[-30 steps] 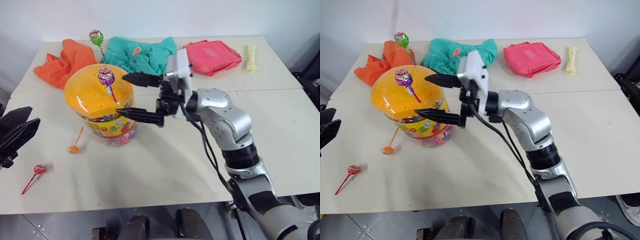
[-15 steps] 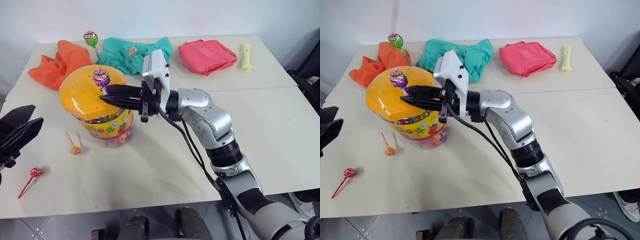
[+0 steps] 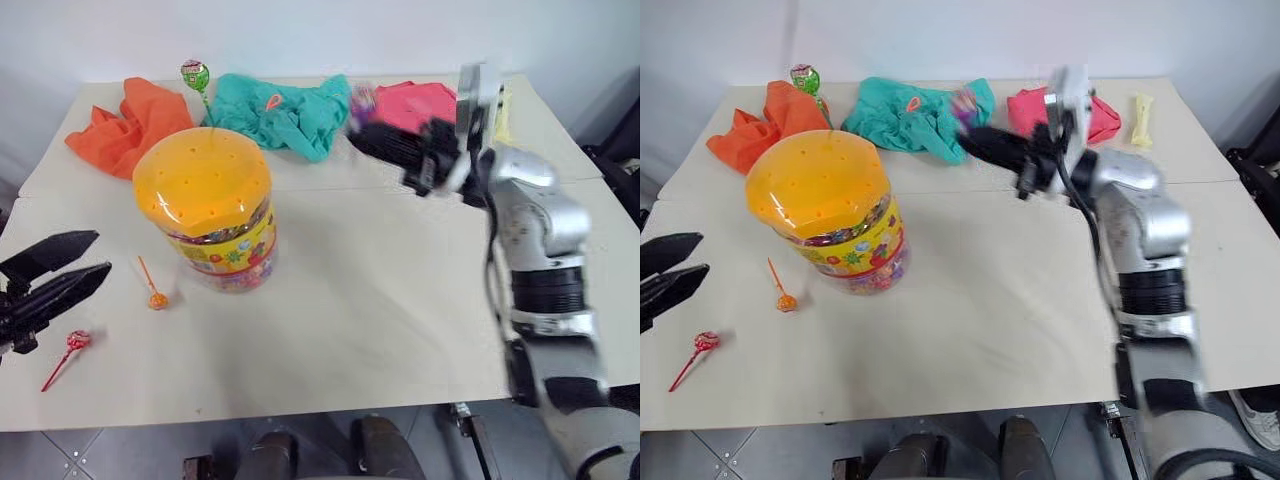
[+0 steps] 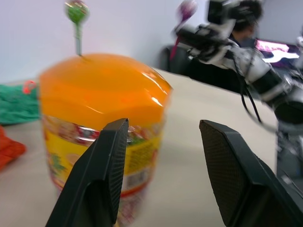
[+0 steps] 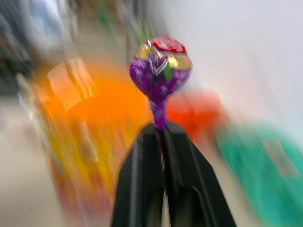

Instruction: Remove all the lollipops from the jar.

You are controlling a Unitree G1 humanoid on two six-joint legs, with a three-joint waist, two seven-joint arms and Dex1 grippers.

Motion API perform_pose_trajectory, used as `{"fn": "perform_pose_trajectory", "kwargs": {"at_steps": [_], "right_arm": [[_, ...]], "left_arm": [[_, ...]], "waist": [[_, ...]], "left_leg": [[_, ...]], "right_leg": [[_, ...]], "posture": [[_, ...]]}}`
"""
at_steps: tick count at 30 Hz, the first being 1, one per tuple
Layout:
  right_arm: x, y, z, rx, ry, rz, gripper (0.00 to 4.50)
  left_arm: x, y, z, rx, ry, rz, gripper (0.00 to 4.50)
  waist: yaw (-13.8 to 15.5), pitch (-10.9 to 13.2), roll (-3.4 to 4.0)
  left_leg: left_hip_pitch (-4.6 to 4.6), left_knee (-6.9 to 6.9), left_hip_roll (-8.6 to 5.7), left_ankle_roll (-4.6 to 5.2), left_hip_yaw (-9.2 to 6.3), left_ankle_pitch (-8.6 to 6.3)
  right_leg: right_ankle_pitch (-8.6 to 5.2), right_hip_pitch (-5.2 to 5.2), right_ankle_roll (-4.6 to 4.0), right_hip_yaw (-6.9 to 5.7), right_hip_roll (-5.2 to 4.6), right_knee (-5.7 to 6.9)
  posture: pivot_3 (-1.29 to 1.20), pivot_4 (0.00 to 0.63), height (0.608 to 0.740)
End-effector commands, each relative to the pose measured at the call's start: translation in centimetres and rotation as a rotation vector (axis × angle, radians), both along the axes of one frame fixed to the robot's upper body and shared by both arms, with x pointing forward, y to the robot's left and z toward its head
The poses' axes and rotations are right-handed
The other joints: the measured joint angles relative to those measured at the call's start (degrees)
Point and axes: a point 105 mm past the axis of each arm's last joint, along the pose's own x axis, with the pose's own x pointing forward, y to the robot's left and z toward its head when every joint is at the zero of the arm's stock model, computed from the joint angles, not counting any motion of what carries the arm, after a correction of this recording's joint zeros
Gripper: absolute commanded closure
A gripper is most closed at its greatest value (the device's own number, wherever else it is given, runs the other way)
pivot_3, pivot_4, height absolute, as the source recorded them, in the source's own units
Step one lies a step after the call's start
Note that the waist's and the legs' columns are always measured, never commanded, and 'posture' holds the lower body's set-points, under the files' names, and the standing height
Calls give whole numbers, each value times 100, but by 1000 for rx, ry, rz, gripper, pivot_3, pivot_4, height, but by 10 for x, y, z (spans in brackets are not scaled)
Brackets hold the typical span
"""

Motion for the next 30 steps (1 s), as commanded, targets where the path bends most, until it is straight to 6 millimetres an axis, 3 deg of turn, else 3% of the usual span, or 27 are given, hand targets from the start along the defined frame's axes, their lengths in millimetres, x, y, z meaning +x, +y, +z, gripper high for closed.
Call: {"fn": "perform_pose_trajectory", "kwargs": {"at_steps": [1,7,9,13,18,20,23,26,30], "right_arm": [[13,-62,-51,-305,76,-203,4486],[7,-128,-114,-639,177,-351,4486],[6,-133,-119,-642,154,-350,4486],[-1,-128,-119,-573,199,-288,3485],[-9,-83,-65,-293,71,-44,1833],[-12,-50,-28,-123,24,78,1833],[-14,-4,12,32,-1,198,1833],[-5,59,38,81,25,232,1833],[2,116,56,110,67,223,1833]], "left_arm": [[-12,-12,-7,119,13,-74,1943],[-17,-25,-20,124,13,-132,1943],[-16,-28,-24,114,16,-135,1943],[-16,-30,-26,82,15,-112,1943],[-16,-18,-19,-2,-27,-7,1943],[-12,-3,-10,-87,-85,98,1943],[-9,16,-3,-157,-146,220,1943],[-6,31,2,-215,-193,313,1943],[-3,34,0,-222,-191,329,1943]], "waist": [[0,3,5],[-2,4,25],[9,3,27],[112,2,25],[150,3,25],[136,7,32],[114,7,34],[93,6,33],[109,4,30]], "left_leg": [[0,-2,1,0,5,0],[-1,-12,17,0,60,1],[5,-10,17,0,71,1],[7,11,17,1,75,0],[4,14,19,1,77,0],[4,14,19,1,79,0],[4,20,25,0,79,0],[13,21,30,-6,75,-3],[12,21,21,-7,53,-4]], "right_leg": [[0,0,0,-1,0,-3],[0,-2,1,-4,2,-61],[0,-3,2,-6,2,-66],[1,-2,3,-1,3,-73],[2,-2,6,0,4,-82],[2,-3,6,1,4,-81],[4,-9,10,-12,6,-79],[4,-14,10,-19,10,-69],[4,-21,9,-19,10,-50]], "posture": [[0,150,740],[0,150,740],[0,150,740],[0,150,740],[0,150,740],[0,150,740],[0,150,740],[0,150,740],[0,150,740]]}}
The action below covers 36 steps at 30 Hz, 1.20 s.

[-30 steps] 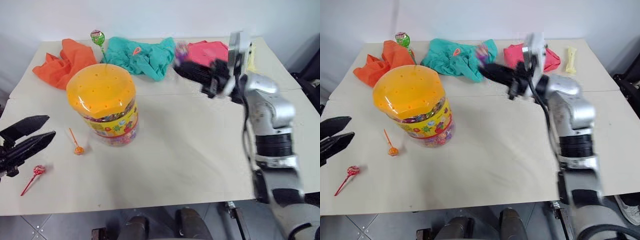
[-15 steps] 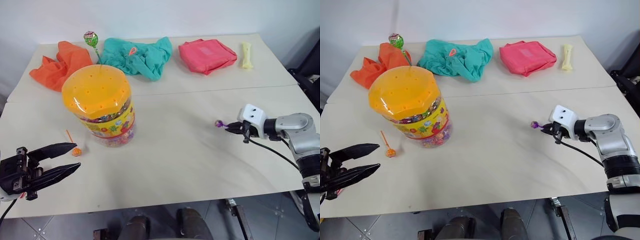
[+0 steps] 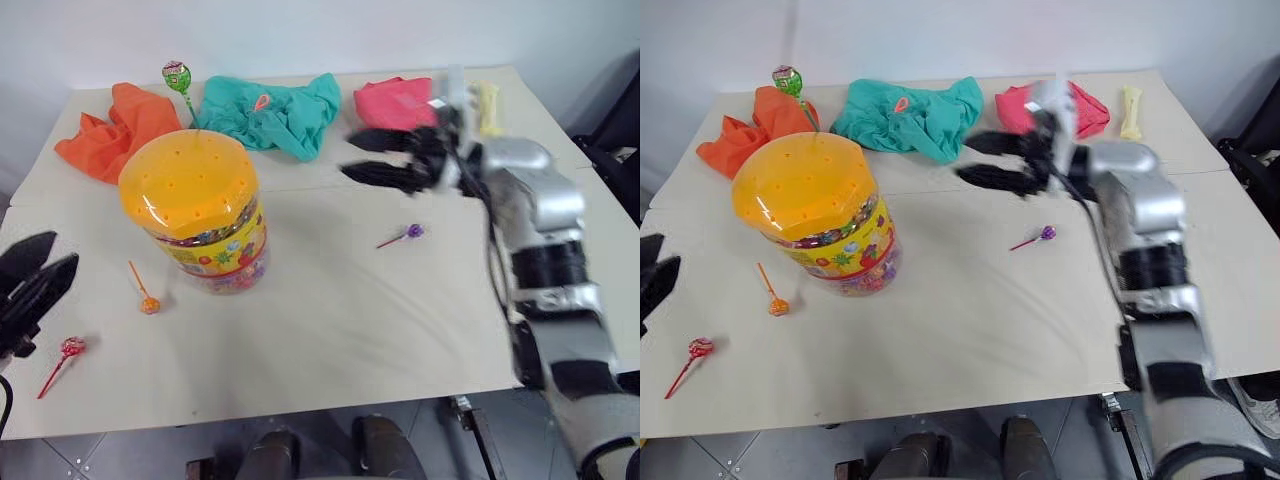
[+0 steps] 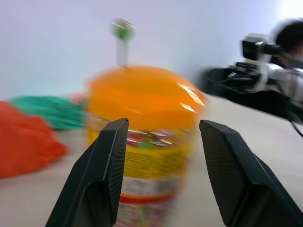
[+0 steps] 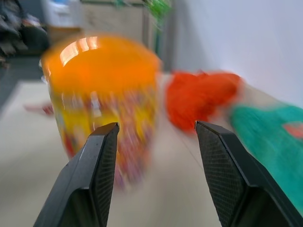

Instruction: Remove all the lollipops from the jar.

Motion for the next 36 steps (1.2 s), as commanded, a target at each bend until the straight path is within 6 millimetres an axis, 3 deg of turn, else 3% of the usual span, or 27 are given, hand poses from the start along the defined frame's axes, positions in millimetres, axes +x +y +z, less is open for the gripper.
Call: {"fn": "perform_pose_trajectory", "kwargs": {"at_steps": [1,5,9,19,24,28,32,36], "right_arm": [[7,34,15,14,23,-54,1833],[10,73,26,37,54,-78,1833],[0,108,38,64,62,-39,1833],[0,140,46,92,92,-78,1833],[-3,149,51,122,102,-67,3135],[-6,149,56,168,98,-42,4460],[-13,131,80,335,63,53,4488],[-12,85,107,516,-13,113,4488]], "left_arm": [[-3,4,4,-1,-35,23,1943],[-2,3,3,-7,-38,22,1943],[-3,1,1,-13,-40,22,1943],[-5,-5,3,-5,-62,21,1943],[-6,-8,6,2,-76,17,1943],[-6,-10,9,2,-93,12,1943],[-7,-18,16,1,-119,-36,1943],[-7,-35,25,19,-141,-123,1943]], "waist": [[12,0,0],[-15,-1,-1],[-55,-3,-5],[-226,-3,-5],[-301,-3,-5],[-321,-3,-5],[-334,-3,-5],[-320,-3,-6]], "left_leg": [[-1,0,-7,0,-14,0],[-1,2,-18,7,-66,-4],[-1,-3,-20,7,-80,-4],[0,-8,-16,5,-87,-4],[0,-12,-17,5,-88,-5],[-3,-12,-18,3,-88,-6],[-10,-15,-18,2,-84,-6],[-11,-13,-18,3,-86,-7]], "right_leg": [[1,-1,-2,0,-1,6],[35,-11,-40,-4,2,58],[43,-10,-48,-3,5,63],[43,-29,-48,4,11,100],[43,-38,-48,12,11,114],[43,-62,-48,22,10,150],[43,-77,-48,30,11,160],[44,-77,-48,31,11,160]], "posture": [[0,150,740],[0,150,740],[0,150,740],[0,150,740],[0,150,740],[0,150,740],[0,150,740],[0,150,740]]}}
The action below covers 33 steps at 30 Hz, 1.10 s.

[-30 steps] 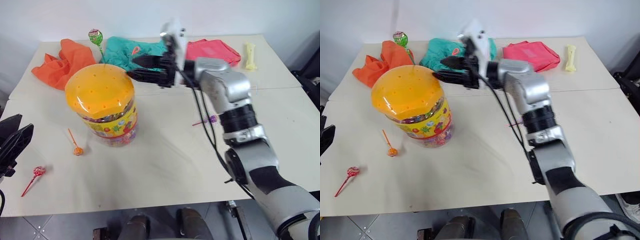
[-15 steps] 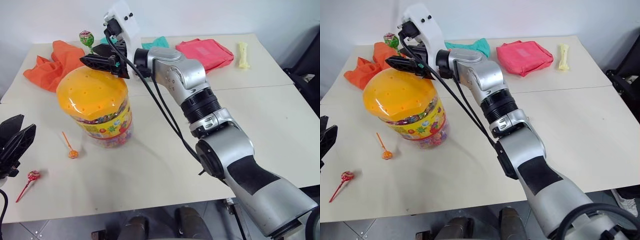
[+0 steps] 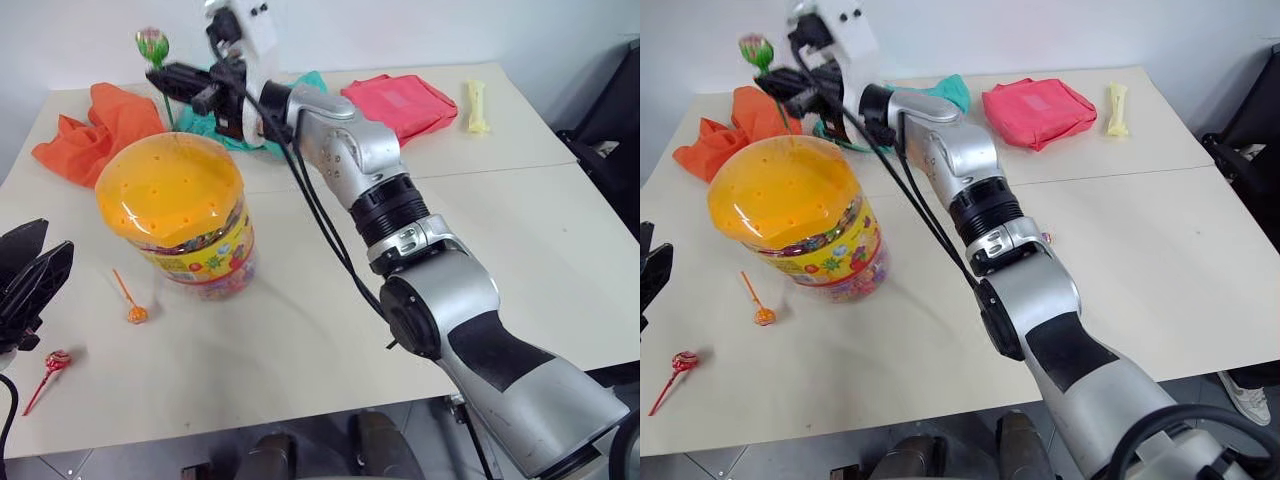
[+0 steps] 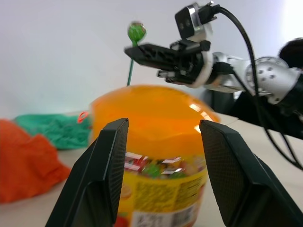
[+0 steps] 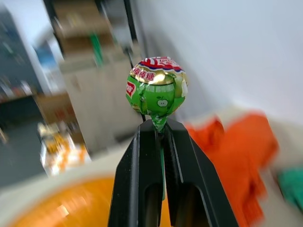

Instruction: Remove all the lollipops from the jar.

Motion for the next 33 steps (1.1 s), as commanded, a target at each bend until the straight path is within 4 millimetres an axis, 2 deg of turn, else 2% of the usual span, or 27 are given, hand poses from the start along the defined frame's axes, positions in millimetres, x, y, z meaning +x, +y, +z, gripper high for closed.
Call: {"fn": "perform_pose_trajectory", "kwargs": {"at_steps": [1,3,5,7,10,12,14,17,21,25,26,27,28,29,30,33], "right_arm": [[-8,-58,39,174,-182,29,4488],[-2,-93,33,97,-252,-17,4488],[2,-123,17,-38,-296,-47,4488],[6,-170,-18,-276,-304,-96,4488],[3,-216,-62,-543,-278,-142,4488],[-3,-268,-118,-808,-225,-195,4488],[-17,-297,-152,-981,-225,-181,4488],[-30,-332,-190,-1127,-188,-201,4488],[-33,-360,-218,-1216,-148,-263,4488],[-35,-376,-226,-1220,-78,-312,4488],[-36,-379,-228,-1218,-63,-317,3967],[-37,-379,-226,-1202,-70,-319,3749],[-38,-377,-222,-1159,-82,-324,3749],[-39,-374,-217,-1117,-99,-327,3331],[-40,-371,-213,-1077,-115,-322,3231],[-49,-349,-193,-833,-165,-273,2284]], "left_arm": [[-6,-25,15,60,-49,-112,1943],[-7,-37,14,109,-26,-179,1943],[-8,-47,6,176,28,-236,1943],[-9,-55,-12,274,130,-308,1943],[-11,-57,-32,359,218,-366,1943],[-7,-54,-46,396,255,-386,1943],[-5,-53,-57,441,285,-410,1943],[-5,-58,-73,519,319,-470,1943],[2,-60,-74,521,297,-477,1943],[9,-58,-70,498,277,-435,1943],[11,-57,-68,488,272,-421,1943],[11,-57,-68,482,271,-419,1943],[13,-55,-68,472,284,-395,1943],[13,-52,-69,463,290,-379,1943],[14,-49,-69,457,291,-355,1943],[22,-31,-77,448,342,-207,1943]], "waist": [[31,-1,-2],[88,-5,-8],[154,-5,-9],[189,-5,-8],[201,2,5],[227,2,6],[238,2,10],[215,3,12],[195,3,12],[244,0,18],[293,0,18],[305,0,17],[368,0,18],[396,0,18],[443,0,18],[496,0,18]], "left_leg": [[-1,0,-1,0,-1,0],[-1,11,-7,4,-16,-2],[0,14,-13,9,-22,-4],[-1,13,-20,21,-16,-9],[-1,12,-32,36,-9,-11],[-5,2,-38,38,-2,-10],[-5,6,-36,38,0,-10],[-4,3,-39,38,28,-10],[6,0,-34,37,60,-11],[14,18,-25,34,77,-12],[14,20,-26,34,78,-12],[13,23,-26,35,77,-13],[13,23,-26,35,77,-13],[11,23,-29,36,77,-13],[10,21,-31,36,78,-13],[10,22,-30,36,77,-14]], "right_leg": [[0,1,0,0,0,-2],[9,10,-5,4,0,-4],[27,12,-23,7,0,-11],[28,19,-23,19,0,-14],[28,21,-23,31,-6,-49],[28,16,-23,27,-9,-83],[28,16,-22,13,-9,-99],[28,3,-22,4,-12,-121],[33,3,-11,-25,-18,-170],[34,1,-9,-30,-18,-174],[35,1,-7,-29,-18,-175],[35,1,-7,-29,-18,-175],[35,1,-7,-29,-18,-175],[36,-1,-6,-28,-19,-178],[36,-4,-6,-27,-21,-179],[37,-2,-5,-28,-21,-182]], "posture": [[0,150,740],[0,150,740],[0,150,740],[0,150,740],[0,150,740],[0,150,740],[0,150,740],[0,150,740],[0,150,740],[0,150,740],[0,150,740],[0,150,740],[0,150,740],[0,150,740],[0,150,740],[0,150,740]]}}
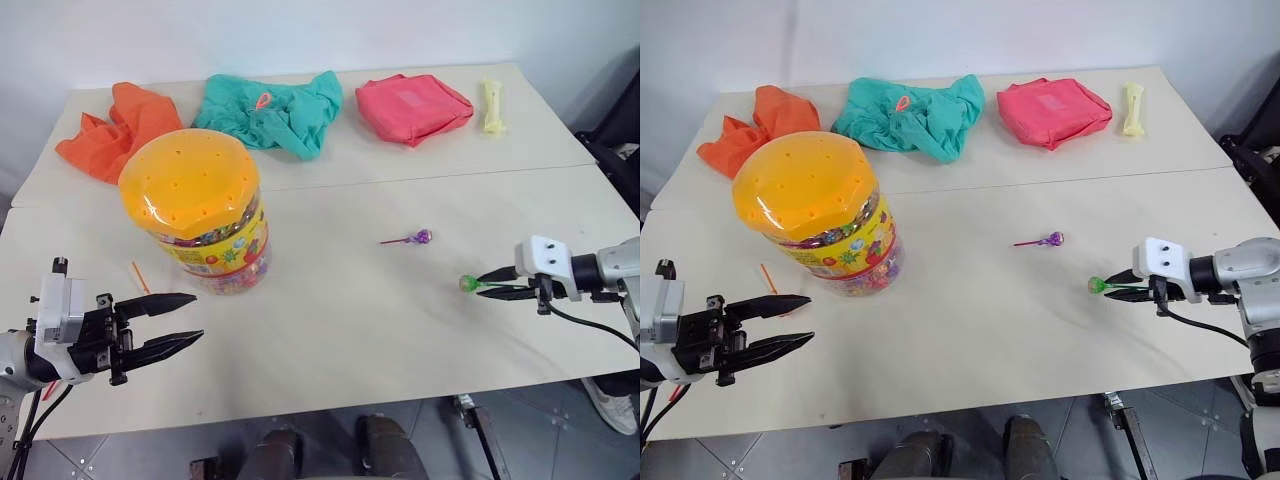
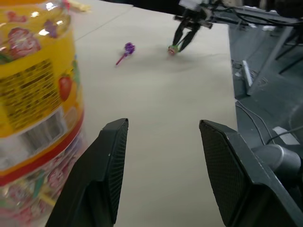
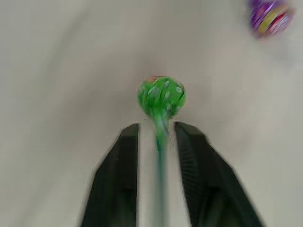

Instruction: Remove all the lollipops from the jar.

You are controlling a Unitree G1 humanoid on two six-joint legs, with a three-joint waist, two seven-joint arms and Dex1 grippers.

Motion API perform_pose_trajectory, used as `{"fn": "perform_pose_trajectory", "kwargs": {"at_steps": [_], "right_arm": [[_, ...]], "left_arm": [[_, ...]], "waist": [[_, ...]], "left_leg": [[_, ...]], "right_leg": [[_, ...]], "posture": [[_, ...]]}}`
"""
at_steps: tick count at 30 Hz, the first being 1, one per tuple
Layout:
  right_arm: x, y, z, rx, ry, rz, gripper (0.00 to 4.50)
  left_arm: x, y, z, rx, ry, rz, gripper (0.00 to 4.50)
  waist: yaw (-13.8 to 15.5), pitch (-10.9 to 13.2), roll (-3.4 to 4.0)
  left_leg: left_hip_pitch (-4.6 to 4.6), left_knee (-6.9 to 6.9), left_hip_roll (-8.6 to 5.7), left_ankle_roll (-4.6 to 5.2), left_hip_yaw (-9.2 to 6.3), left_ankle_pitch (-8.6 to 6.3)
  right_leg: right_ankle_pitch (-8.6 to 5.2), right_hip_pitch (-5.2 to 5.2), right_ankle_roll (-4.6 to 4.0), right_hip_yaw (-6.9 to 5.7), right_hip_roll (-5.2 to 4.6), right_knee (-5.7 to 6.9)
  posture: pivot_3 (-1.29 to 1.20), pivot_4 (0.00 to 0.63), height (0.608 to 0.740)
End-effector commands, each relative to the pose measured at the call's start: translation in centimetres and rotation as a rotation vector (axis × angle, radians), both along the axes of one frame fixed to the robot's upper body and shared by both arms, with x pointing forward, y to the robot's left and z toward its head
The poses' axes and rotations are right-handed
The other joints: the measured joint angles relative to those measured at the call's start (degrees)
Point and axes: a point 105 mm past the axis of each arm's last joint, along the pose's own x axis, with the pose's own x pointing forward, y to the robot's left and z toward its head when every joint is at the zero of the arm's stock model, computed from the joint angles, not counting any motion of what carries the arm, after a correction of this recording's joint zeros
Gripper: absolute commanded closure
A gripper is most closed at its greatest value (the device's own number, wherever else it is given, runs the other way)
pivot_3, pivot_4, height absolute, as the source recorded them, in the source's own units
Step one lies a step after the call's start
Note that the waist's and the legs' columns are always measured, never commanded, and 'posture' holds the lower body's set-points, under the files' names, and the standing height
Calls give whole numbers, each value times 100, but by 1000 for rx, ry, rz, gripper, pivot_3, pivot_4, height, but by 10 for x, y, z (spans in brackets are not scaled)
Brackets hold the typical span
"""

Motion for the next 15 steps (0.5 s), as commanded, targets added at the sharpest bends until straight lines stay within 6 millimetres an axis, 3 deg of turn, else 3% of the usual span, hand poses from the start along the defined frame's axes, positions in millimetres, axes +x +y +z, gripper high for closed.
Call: {"fn": "perform_pose_trajectory", "kwargs": {"at_steps": [1,4,7,11,15], "right_arm": [[-10,21,32,209,-95,101,2062],[-16,55,55,380,-119,182,1074],[-21,81,65,438,-150,248,158],[-26,115,61,462,-220,298,70],[-22,126,43,486,-254,245,70]], "left_arm": [[6,21,-5,36,-4,159,1943],[10,44,-11,36,-31,307,1943],[13,56,-12,39,-70,403,1943],[15,63,-12,12,-122,535,1943],[15,66,-16,-6,-151,628,1943]], "waist": [[5,0,0],[11,0,0],[13,-1,1],[36,-2,-1],[81,-12,-18]], "left_leg": [[0,1,2,0,2,0],[0,-1,6,-2,2,-1],[0,-2,6,-5,0,-2],[-1,1,5,-5,-4,-3],[-1,5,-5,-4,-14,-3]], "right_leg": [[1,1,2,-2,1,1],[2,1,3,-3,3,3],[2,0,4,-4,3,2],[6,1,11,-4,3,2],[9,2,16,-3,0,3]], "posture": [[0,150,740],[0,150,740],[0,150,740],[0,150,740],[0,150,740]]}}
